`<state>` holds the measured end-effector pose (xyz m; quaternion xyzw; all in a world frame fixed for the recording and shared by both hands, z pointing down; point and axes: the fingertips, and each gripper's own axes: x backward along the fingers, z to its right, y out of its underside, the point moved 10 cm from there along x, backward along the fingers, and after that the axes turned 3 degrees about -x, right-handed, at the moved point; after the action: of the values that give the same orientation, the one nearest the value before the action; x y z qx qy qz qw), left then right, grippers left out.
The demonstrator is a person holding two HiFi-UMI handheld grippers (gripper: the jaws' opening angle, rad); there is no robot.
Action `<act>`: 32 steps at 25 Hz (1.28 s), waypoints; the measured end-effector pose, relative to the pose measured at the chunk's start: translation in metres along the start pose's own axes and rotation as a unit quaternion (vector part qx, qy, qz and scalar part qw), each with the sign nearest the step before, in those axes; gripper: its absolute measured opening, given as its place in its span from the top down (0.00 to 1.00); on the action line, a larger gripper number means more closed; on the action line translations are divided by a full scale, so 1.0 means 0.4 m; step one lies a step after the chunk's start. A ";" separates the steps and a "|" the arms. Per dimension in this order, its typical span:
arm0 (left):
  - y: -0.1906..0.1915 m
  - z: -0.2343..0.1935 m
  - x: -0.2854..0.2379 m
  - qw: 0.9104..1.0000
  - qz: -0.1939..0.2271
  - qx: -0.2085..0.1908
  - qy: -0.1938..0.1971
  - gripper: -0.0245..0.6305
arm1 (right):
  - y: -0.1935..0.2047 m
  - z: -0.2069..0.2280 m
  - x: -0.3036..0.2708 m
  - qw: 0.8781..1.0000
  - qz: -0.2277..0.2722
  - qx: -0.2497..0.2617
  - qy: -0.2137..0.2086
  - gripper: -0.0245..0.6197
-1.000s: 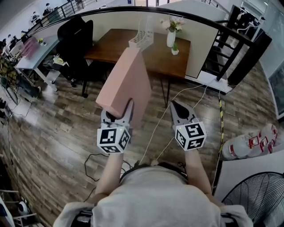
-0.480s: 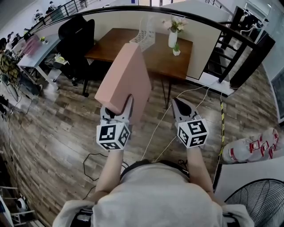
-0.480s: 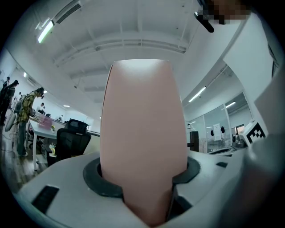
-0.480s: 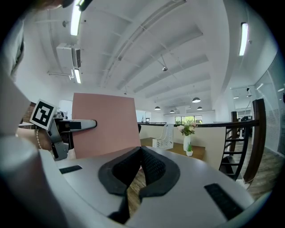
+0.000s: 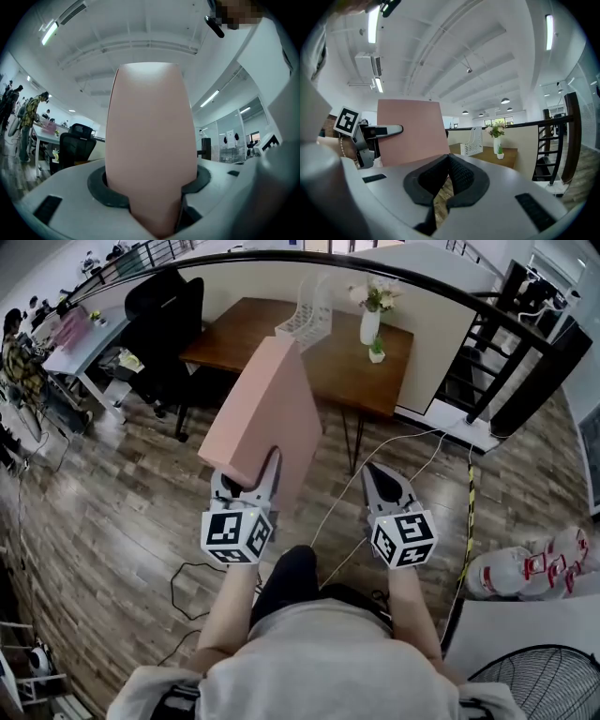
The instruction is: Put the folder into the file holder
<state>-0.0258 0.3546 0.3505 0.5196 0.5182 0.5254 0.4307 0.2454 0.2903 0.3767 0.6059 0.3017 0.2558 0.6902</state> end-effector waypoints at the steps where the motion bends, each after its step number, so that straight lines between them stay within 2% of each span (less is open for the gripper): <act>1: 0.001 -0.001 -0.003 1.000 0.000 -0.001 0.000 0.52 | 0.001 0.004 -0.007 1.000 0.000 -0.002 0.000 0.95; 9: 0.014 -0.074 -0.095 1.000 0.000 -0.004 0.004 0.52 | 0.001 0.036 -0.123 1.000 0.004 -0.018 0.016 0.95; 14: 0.014 -0.170 -0.206 1.000 0.004 -0.017 0.017 0.52 | -0.007 0.042 -0.258 1.000 0.004 -0.018 0.020 0.95; 25: -0.018 -0.405 -0.466 0.997 0.017 0.007 0.079 0.52 | -0.090 0.041 -0.578 0.997 0.037 -0.031 0.063 0.95; 32: -0.030 -0.534 -0.582 0.996 0.020 0.008 0.092 0.52 | -0.106 0.027 -0.716 0.995 0.041 -0.035 0.088 0.95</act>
<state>-0.2180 0.1044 0.3319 0.4828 0.5491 0.5756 0.3662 0.0560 0.0712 0.3662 0.5685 0.3268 0.3469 0.6706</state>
